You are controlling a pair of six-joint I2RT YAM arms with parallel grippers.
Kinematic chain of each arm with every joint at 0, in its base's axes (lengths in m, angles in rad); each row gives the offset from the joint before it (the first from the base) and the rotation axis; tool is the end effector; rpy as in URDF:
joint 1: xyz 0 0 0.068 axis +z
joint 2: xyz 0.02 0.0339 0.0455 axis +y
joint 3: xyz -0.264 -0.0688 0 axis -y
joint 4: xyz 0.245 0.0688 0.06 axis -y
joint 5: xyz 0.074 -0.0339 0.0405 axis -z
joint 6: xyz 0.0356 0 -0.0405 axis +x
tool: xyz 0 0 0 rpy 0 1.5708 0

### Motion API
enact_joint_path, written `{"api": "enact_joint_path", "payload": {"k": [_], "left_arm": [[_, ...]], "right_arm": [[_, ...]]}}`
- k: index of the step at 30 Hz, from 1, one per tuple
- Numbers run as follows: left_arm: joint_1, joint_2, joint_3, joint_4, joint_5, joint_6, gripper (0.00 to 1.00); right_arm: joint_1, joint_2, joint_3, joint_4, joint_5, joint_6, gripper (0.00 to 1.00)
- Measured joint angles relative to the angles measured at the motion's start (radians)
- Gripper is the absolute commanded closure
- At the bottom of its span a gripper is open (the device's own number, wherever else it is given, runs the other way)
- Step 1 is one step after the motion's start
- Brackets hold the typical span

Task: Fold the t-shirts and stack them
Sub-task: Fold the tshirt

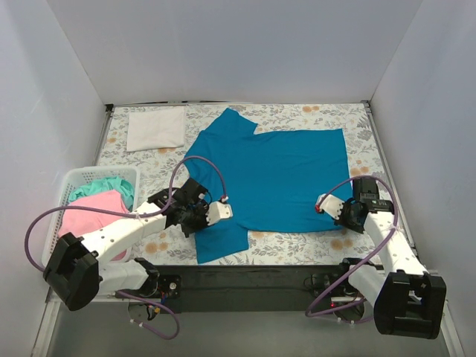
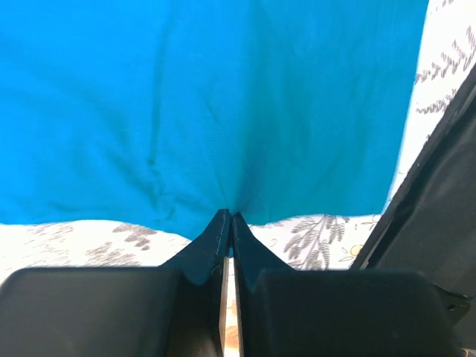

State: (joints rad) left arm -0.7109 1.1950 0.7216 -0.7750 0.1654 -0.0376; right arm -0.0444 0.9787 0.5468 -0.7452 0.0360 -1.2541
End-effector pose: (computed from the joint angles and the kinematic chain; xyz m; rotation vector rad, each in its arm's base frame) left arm 0.1501 -0.1370 0.1973 0.9866 2.7017 -0.3928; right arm 0.1621 -0.0085 0.1833 -1.5979 2.3294 -0.3811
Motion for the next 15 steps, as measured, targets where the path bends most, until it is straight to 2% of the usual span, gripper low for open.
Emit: {"api": "enact_joint_path", "payload": {"k": [7, 15], "left_arm": [[0.085, 0.006, 0.111, -0.026, 0.013, 0.009, 1.0], [0.202, 0.126, 0.259, -0.008, 0.039, 0.052, 1.0]], "right_arm": [[-0.022, 0.075, 0.132, -0.027, -0.037, -0.006, 0.99], [-0.033, 0.206, 0.283, -0.036, -0.064, -0.016, 0.99]]}}
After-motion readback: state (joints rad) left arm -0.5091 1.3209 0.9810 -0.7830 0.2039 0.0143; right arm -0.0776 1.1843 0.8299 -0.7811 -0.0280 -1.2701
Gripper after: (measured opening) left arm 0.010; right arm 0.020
